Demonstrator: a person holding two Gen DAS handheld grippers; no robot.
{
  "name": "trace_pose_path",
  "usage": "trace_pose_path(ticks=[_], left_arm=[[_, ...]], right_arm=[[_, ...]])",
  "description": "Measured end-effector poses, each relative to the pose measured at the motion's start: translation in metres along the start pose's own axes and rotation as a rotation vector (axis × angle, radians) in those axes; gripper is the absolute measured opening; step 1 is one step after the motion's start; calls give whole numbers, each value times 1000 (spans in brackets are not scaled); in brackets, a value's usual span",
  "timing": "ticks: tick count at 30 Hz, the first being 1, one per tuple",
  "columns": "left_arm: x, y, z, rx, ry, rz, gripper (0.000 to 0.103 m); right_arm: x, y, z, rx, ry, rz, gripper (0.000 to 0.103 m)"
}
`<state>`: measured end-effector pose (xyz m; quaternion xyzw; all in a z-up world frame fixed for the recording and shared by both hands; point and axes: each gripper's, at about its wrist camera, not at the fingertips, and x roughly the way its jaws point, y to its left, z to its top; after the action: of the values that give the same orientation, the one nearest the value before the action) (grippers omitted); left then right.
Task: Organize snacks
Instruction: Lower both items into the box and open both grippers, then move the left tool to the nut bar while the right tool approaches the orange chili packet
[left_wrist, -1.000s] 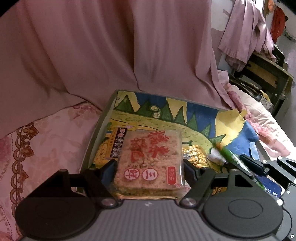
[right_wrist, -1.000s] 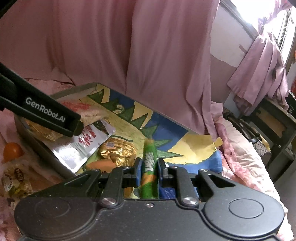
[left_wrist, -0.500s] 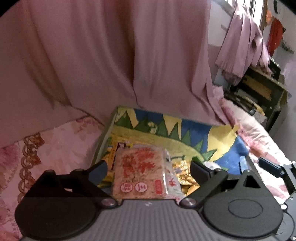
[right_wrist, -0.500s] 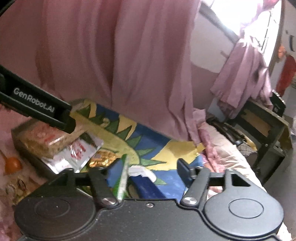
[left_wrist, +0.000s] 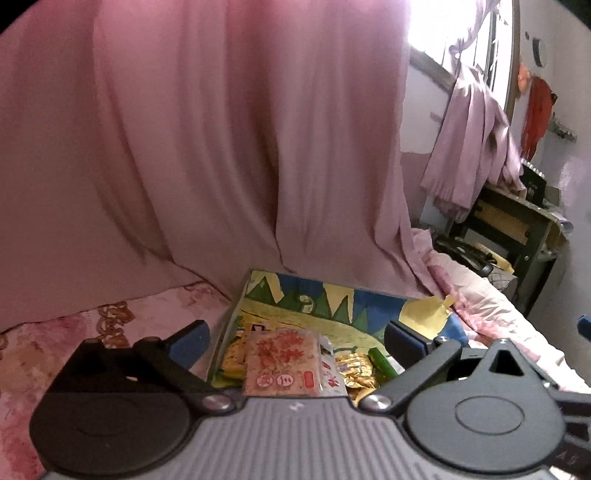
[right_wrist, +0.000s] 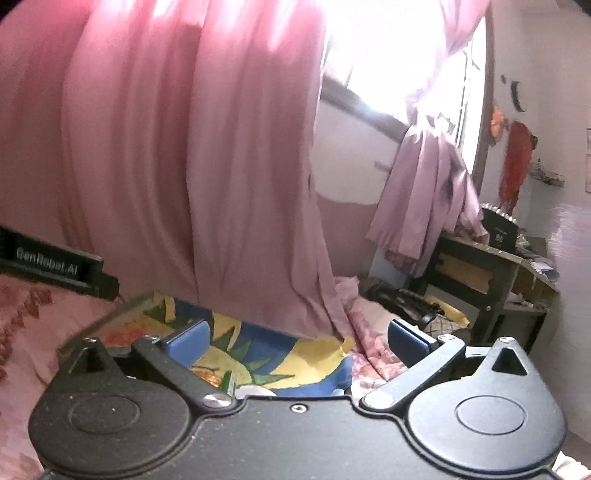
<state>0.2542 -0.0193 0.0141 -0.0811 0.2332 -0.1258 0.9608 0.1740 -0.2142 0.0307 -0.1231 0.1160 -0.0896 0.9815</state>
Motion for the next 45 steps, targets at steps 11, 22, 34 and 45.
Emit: trace_pose_path(ticks=[11, 22, 34, 45], left_arm=[[-74, -6, -23, 54, -97, 14, 103], [-125, -7, -57, 71, -31, 49, 103], [-169, -20, -92, 98, 36, 67, 103], [-189, -31, -113, 112, 120, 85, 103]], right_arm=[[-78, -17, -1, 51, -33, 15, 102], [-141, -27, -11, 79, -11, 69, 102], [-185, -43, -30, 167, 117, 133, 102], [-203, -46, -40, 220, 219, 184, 102]])
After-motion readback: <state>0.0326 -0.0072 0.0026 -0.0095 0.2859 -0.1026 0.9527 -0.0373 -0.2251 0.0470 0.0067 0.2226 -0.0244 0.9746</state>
